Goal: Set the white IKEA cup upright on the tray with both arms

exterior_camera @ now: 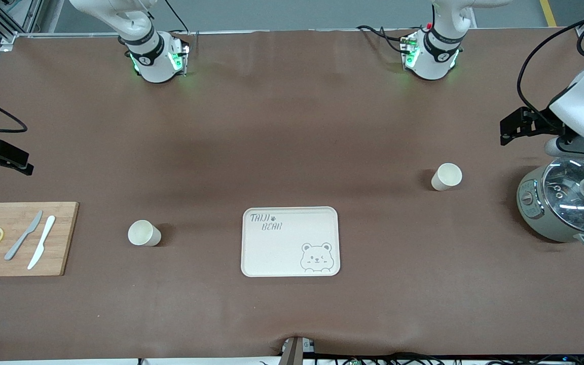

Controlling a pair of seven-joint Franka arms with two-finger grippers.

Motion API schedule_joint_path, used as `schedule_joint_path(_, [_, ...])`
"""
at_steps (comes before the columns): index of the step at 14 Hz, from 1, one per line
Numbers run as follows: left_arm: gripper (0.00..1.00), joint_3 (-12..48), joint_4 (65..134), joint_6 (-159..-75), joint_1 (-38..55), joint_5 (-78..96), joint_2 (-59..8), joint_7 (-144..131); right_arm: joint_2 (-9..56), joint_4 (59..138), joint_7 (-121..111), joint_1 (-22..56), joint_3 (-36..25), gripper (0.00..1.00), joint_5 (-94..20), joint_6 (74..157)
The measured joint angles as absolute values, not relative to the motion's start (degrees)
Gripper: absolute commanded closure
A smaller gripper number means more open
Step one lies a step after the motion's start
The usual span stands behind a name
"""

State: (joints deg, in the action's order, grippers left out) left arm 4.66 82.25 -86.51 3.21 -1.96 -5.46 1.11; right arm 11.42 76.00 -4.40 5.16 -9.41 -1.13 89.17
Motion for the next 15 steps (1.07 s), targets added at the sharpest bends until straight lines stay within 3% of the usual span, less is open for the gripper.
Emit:
schedule_joint_path(10, [0.0, 4.53, 83.25, -86.51, 2.6, -1.78, -7.33, 1.06, 11.42, 76.0, -4.39, 5.16, -9.42, 0.0, -1.13, 89.19])
schedule_joint_path(15, [0.0, 4.4, 93.76, -98.03, 0.01, -0.9, -8.24, 4.12, 11.42, 76.0, -4.39, 5.16, -9.43, 0.0, -1.13, 89.2])
